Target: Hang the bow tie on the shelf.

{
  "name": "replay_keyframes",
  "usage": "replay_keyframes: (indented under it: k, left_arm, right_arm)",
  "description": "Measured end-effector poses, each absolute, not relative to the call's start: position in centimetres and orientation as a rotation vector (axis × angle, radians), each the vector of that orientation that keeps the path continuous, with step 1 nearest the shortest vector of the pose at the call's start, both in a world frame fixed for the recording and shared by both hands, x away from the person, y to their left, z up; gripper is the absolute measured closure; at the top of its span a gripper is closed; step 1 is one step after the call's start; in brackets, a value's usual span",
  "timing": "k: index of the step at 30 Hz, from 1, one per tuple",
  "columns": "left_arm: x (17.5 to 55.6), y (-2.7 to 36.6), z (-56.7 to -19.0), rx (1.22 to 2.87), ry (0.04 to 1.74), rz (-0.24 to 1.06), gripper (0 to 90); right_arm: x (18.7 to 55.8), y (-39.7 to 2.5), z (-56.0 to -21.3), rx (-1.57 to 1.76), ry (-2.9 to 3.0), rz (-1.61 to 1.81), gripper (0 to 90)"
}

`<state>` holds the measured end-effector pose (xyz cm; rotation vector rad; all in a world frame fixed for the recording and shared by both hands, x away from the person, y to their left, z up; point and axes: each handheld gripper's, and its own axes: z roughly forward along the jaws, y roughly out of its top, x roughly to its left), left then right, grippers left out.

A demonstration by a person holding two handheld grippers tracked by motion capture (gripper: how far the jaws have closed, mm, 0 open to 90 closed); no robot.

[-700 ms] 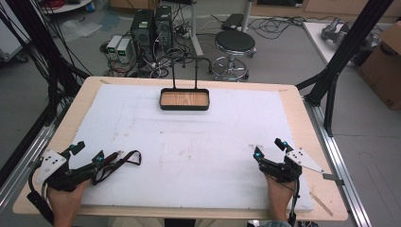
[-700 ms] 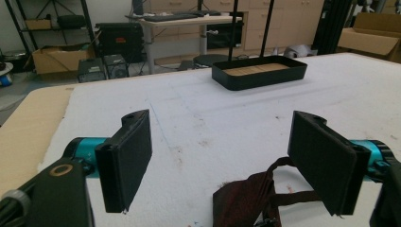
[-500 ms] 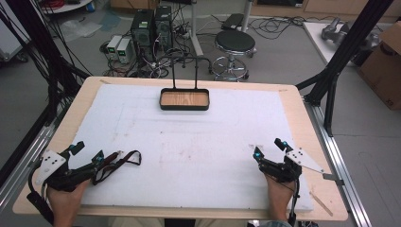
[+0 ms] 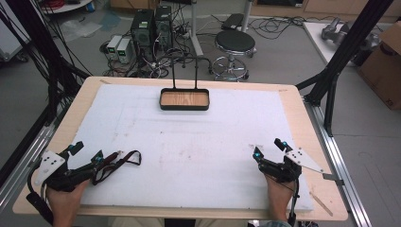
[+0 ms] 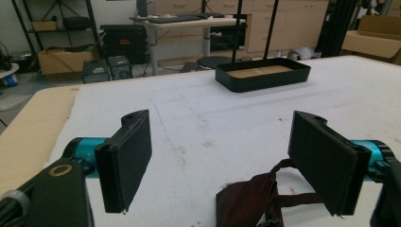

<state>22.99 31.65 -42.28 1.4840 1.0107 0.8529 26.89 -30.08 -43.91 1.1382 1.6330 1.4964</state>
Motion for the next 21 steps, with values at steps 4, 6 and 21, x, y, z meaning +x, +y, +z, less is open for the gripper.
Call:
replay_keyframes:
  k: [4, 6, 21]
  left_arm:
    - [23.11, 31.67, -42.29, 1.495, 1.021, 0.843, 22.7]
    - [23.08, 31.62, -42.26, 1.497, 1.019, 0.843, 22.6]
    - [22.92, 32.10, -41.85, 1.513, 1.009, 0.825, 22.4]
  right_arm:
    - [26.89, -30.10, -43.91, 1.140, 1.633, 1.500, 11.0]
    - [26.89, -30.10, -43.91, 1.139, 1.633, 1.498, 11.0]
    - [26.92, -30.09, -43.92, 1.141, 1.633, 1.497, 11.0]
